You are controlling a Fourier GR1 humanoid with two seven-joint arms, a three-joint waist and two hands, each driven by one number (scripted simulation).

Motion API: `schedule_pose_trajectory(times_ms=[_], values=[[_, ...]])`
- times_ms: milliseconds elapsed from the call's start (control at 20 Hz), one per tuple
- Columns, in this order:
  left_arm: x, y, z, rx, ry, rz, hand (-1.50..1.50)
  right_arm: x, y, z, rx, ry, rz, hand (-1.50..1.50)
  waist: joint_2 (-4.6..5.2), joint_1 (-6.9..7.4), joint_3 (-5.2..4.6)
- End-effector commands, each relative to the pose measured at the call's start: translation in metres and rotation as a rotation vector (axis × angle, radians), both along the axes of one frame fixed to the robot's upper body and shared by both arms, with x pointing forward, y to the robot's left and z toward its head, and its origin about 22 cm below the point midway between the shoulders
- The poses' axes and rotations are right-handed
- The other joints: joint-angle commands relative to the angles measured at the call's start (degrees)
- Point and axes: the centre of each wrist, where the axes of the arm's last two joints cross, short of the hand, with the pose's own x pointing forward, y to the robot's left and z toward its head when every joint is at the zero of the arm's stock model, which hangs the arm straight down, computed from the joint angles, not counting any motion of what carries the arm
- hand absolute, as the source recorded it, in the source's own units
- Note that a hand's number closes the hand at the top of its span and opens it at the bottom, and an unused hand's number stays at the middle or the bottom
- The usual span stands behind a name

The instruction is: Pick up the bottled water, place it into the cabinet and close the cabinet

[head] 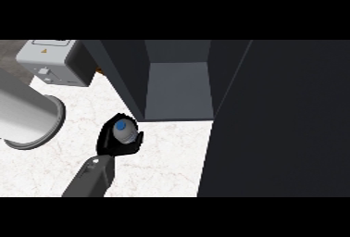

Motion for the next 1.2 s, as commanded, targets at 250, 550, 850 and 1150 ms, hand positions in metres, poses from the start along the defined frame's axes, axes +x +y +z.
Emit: schedule_pose_trajectory(times_ms=[250,550,850,1150], values=[[0.039,-0.041,0.037,-0.062,-0.018,-0.090,1.50,-0.008,-0.028,0.000,0.097,-0.009,0.034,-1.50,-0.25,-0.77,0.08],[0.037,-0.052,0.040,-0.089,-0.021,-0.085,1.50,-0.003,-0.041,0.001,0.096,-0.009,0.001,-1.50,-0.43,-1.24,0.04],[0.065,-0.073,0.078,-0.061,-0.035,-0.088,1.50,0.007,-0.048,-0.007,0.084,-0.006,0.008,-1.50,-0.48,-2.86,0.09],[0.070,-0.083,0.088,-0.034,-0.046,-0.081,1.50,0.014,-0.056,-0.012,0.116,-0.015,0.032,-1.50,-0.12,-4.26,0.05]])
